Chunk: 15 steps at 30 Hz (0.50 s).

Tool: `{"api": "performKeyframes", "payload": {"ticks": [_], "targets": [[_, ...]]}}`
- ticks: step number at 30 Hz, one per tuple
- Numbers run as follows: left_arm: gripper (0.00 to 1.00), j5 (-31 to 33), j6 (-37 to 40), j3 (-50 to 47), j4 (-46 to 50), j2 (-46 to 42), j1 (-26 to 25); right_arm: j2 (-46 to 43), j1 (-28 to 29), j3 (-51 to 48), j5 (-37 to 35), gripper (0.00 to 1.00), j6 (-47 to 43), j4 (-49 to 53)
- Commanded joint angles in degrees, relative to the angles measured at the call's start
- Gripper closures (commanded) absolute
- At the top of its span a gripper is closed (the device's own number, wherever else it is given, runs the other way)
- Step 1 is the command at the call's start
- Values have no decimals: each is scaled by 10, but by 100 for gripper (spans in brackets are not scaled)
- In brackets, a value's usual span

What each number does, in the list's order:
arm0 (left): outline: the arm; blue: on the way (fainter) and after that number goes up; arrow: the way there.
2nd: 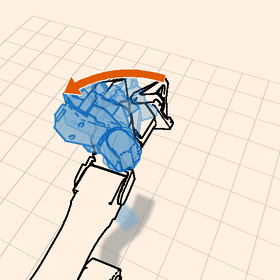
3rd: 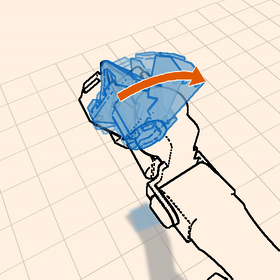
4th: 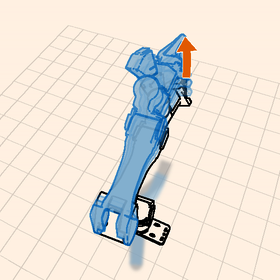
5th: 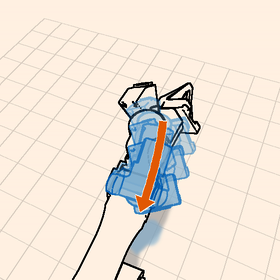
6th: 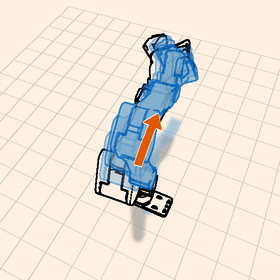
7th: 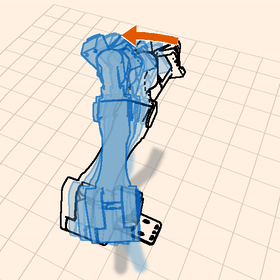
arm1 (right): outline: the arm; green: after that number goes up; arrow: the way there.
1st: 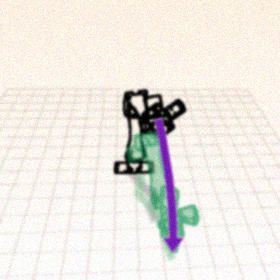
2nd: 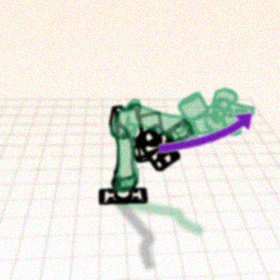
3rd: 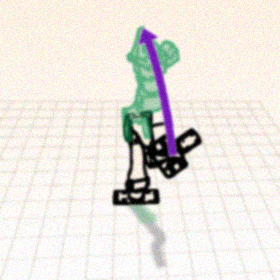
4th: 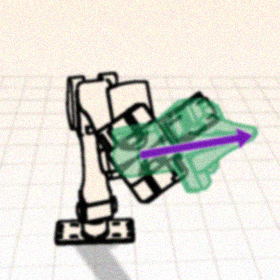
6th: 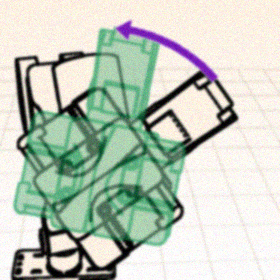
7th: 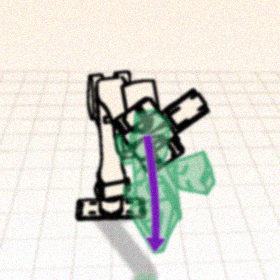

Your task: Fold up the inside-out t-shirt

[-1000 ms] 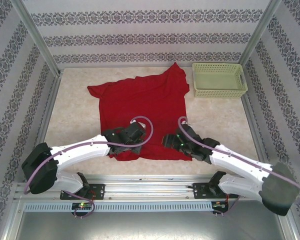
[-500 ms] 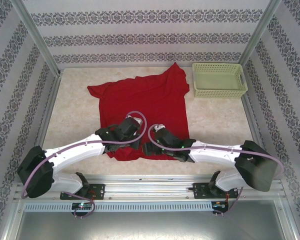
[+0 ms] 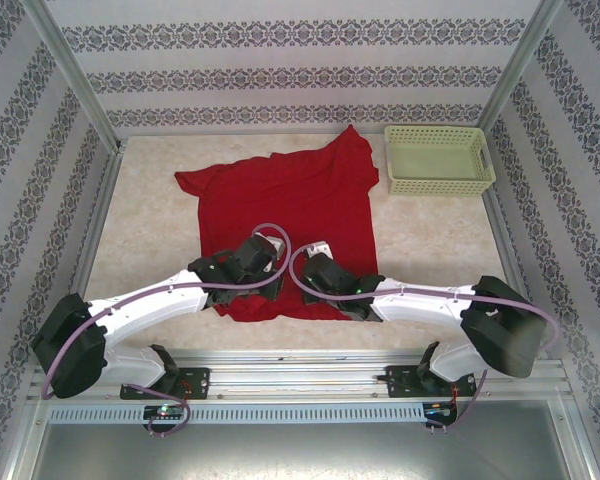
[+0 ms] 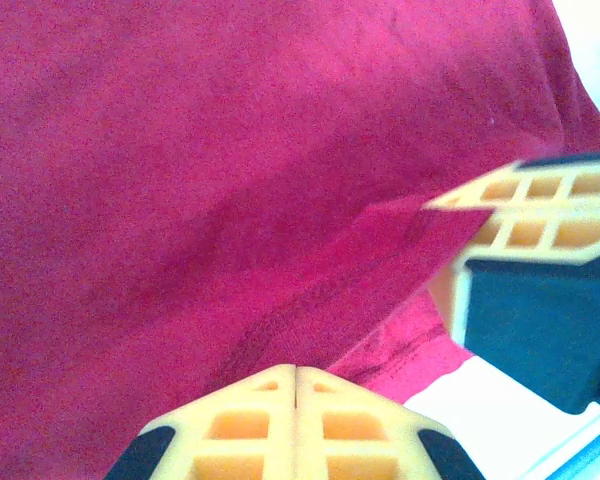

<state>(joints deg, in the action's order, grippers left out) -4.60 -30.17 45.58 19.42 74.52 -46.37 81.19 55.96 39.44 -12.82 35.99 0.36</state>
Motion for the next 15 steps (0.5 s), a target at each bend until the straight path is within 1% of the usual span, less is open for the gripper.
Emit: {"api": "performKeyframes", "payload": {"ticks": [1, 2, 4, 6, 8, 10, 12, 13, 15], "targets": [[90, -38, 20, -17, -41, -14, 8, -26, -8, 25, 3, 99, 1, -4], [83, -44, 21, -20, -50, -14, 8, -31, -8, 28, 5, 99, 3, -1], [65, -65, 23, -26, -69, -13, 8, -39, -9, 33, 9, 99, 4, 4], [50, -77, 23, -31, -86, -10, 7, -43, -9, 39, 8, 99, 4, 12], [39, -87, 24, -35, -102, -5, 7, -47, -10, 42, 7, 99, 6, 18], [35, -81, 25, -33, -104, 3, 7, -52, -10, 42, 6, 99, 8, 21], [34, -29, 18, -23, -75, 14, 7, -57, -10, 39, 6, 99, 8, 20], [36, 12, 15, -16, -61, 20, 10, -60, -10, 36, 6, 99, 8, 21], [40, 60, 5, -11, -42, 23, 18, -68, -11, 30, 3, 98, 10, 20]]}}
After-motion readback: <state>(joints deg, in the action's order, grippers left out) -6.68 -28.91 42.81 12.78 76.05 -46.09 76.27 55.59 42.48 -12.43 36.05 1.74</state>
